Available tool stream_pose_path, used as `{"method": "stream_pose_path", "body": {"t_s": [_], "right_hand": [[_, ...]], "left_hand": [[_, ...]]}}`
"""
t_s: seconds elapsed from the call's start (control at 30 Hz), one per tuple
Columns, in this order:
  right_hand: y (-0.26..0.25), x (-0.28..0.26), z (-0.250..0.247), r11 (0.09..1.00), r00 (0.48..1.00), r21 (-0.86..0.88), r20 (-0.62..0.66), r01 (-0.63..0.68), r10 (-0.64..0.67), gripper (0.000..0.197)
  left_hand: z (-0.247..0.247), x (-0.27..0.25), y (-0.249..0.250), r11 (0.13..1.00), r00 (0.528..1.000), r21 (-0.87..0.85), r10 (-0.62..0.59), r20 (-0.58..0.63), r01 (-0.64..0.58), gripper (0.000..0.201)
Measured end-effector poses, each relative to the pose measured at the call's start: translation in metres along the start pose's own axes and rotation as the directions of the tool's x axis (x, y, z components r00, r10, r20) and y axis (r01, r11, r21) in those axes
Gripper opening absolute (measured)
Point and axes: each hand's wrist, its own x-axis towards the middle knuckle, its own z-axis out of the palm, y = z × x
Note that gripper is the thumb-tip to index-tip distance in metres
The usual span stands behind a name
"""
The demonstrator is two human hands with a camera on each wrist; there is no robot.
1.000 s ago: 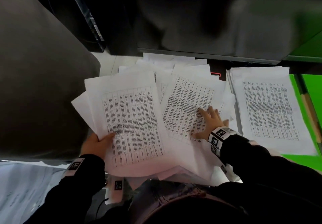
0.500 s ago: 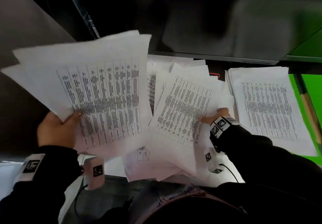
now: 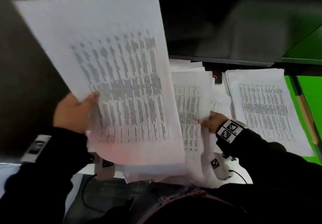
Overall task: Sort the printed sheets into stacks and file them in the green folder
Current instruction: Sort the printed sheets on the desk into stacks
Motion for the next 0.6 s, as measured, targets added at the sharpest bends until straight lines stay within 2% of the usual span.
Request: {"method": "stream_pose_path", "body": {"t_s": [0.1,0.17,0.27,0.37,0.4,0.5,0.57,0.6], "right_hand": [[-0.003,-0.010,0.005,0.993,0.996,0.116,0.088,0.022,-0.032,0.010],[-0.006,-0.016,0.009,0.982,0.989,0.188,0.132,0.034,-0.059,0.016],[-0.013,-0.024,0.018,0.969,0.981,0.241,0.163,0.060,-0.101,0.024],[-0.015,-0.028,0.027,0.969,0.980,0.238,0.167,0.065,-0.107,0.031],[-0.015,-0.029,0.029,0.971,0.978,0.229,0.176,0.065,-0.108,0.027],[-0.016,-0.029,0.032,0.987,0.978,0.129,0.171,0.099,-0.120,0.013],[-0.015,-0.023,0.022,0.995,0.996,0.063,0.026,0.081,-0.083,0.019],[-0.014,-0.019,0.013,0.999,0.996,0.035,-0.093,0.010,-0.007,0.027]], "left_hand": [[0.036,-0.023,-0.005,0.996,0.982,0.089,-0.027,0.186,0.010,0.041],[0.053,-0.028,-0.026,0.986,0.955,0.148,-0.114,0.275,0.075,0.051],[0.070,-0.037,-0.053,0.973,0.887,0.064,-0.227,0.401,0.220,0.055],[0.084,-0.046,-0.066,0.929,0.850,-0.006,-0.336,0.407,0.370,0.054],[0.087,-0.046,-0.068,0.919,0.839,-0.013,-0.354,0.414,0.394,0.056],[0.089,-0.051,-0.072,0.947,0.846,0.023,-0.298,0.443,0.321,0.082],[0.083,-0.051,-0.068,0.958,0.852,0.192,-0.278,0.444,0.212,0.073],[0.079,-0.050,-0.066,0.948,0.858,0.260,-0.282,0.428,0.182,0.062]]}}
